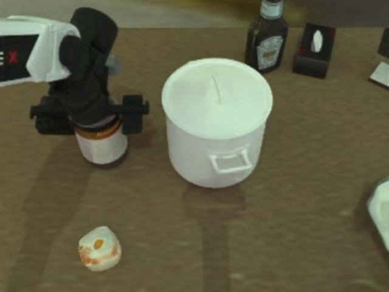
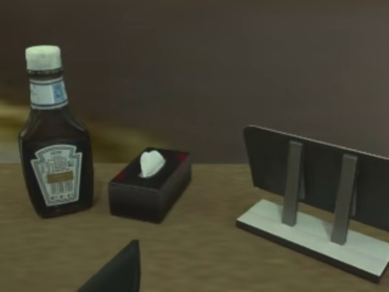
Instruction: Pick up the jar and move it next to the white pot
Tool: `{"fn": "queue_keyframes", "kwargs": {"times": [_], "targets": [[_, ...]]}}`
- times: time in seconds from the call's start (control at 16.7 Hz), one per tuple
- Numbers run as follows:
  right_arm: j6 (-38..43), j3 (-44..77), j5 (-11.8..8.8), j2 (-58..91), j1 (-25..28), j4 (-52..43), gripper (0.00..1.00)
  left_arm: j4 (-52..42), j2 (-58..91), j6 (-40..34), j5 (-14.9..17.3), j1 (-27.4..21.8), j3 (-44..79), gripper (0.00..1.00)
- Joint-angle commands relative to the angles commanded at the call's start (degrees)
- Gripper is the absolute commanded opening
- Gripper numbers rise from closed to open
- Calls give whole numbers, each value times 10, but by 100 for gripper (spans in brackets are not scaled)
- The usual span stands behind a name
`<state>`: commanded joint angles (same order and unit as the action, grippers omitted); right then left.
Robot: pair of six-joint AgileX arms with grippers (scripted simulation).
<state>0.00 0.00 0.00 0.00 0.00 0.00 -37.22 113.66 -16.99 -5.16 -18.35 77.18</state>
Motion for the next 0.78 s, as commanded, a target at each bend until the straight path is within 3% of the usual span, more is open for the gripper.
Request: {"fn": "queue_keyframes", "kwargs": {"times": [0.72,0.78], "targets": [[0,0,0,0,0,0,100,0,0,0,0,0,0,98],[0,0,0,0,0,0,100,0,0,0,0,0,0,100]]}}
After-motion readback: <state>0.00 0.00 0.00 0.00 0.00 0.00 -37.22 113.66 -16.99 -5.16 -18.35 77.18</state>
